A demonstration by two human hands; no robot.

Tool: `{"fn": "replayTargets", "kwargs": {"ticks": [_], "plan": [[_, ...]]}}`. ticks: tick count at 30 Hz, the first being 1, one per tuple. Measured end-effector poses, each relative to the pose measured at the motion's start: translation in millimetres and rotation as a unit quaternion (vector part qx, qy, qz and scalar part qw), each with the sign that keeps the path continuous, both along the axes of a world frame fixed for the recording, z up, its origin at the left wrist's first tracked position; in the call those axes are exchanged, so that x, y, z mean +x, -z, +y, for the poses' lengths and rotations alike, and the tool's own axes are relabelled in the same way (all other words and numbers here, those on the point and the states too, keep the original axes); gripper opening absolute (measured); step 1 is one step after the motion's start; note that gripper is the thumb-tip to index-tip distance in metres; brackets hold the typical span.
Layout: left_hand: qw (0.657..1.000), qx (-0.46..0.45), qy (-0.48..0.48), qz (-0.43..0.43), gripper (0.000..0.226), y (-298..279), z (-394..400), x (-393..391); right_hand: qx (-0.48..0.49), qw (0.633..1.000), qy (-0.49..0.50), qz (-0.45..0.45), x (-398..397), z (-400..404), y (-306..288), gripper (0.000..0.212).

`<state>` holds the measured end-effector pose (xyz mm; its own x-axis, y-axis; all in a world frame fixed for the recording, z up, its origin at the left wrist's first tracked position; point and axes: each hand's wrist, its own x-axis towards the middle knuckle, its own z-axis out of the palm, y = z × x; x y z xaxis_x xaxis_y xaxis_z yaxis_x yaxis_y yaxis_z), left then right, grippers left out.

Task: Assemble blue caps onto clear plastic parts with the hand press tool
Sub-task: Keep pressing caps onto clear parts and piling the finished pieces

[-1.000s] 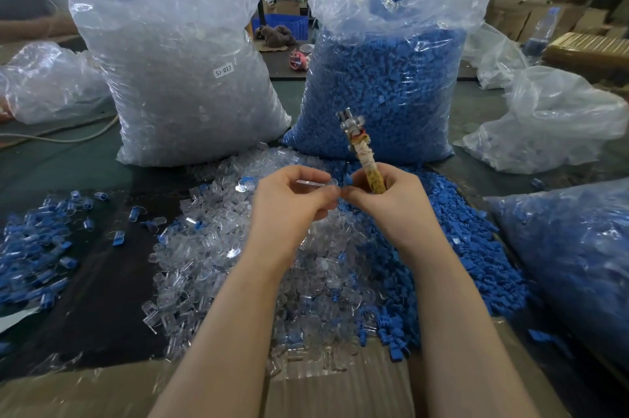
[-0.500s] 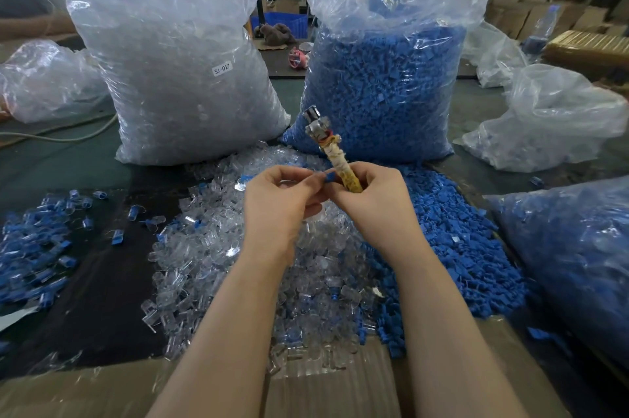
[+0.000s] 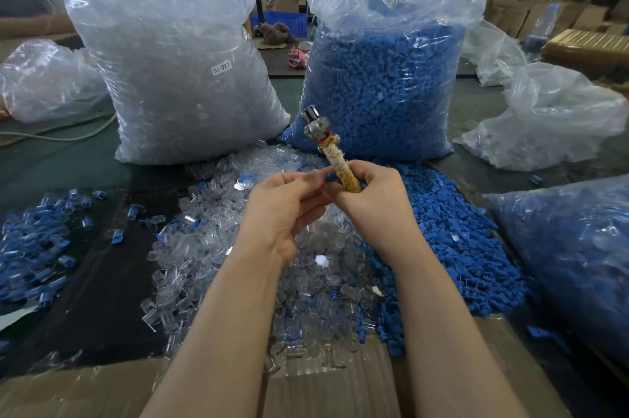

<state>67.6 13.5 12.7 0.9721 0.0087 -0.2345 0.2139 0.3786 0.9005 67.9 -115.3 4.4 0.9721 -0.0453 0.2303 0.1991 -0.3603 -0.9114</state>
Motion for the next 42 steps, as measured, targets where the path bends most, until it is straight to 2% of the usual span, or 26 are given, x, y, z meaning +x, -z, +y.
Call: {"fn": "replayTargets", "kwargs": {"ticks": [7,19,23,32,37,42], "plan": [[0.999,-0.026,-0.039,0.000,0.012,-0.1,3.0,1.2,0.027,0.999,0.004,-0.038,-0.1,-3.1,0.6,0.012],[0.998,0.008,-0.053,-0.017,0.015,0.6,2.7,1.6,0.045,0.994,0.058,-0.083,3.8,-5.9,3.6,0.017],[0.997,0.036,-0.052,-0.041,0.008,-1.6,-0.5,-0.5,0.046,0.992,0.065,-0.095,3.8,-5.3,3.3,0.014],[0.987,0.107,-0.078,-0.096,0.007,-5.7,-7.1,-5.7,-0.014,0.990,0.095,-0.099,0.9,-1.8,3.6,0.011],[0.971,0.168,-0.098,-0.141,0.011,-4.5,-7.7,-5.9,-0.027,0.990,0.096,-0.099,1.4,0.5,2.8,0.007],[0.948,0.238,-0.120,-0.174,0.017,-1.4,-7.2,-3.4,0.000,0.995,0.066,-0.080,2.6,-1.6,1.4,0.002]]}}
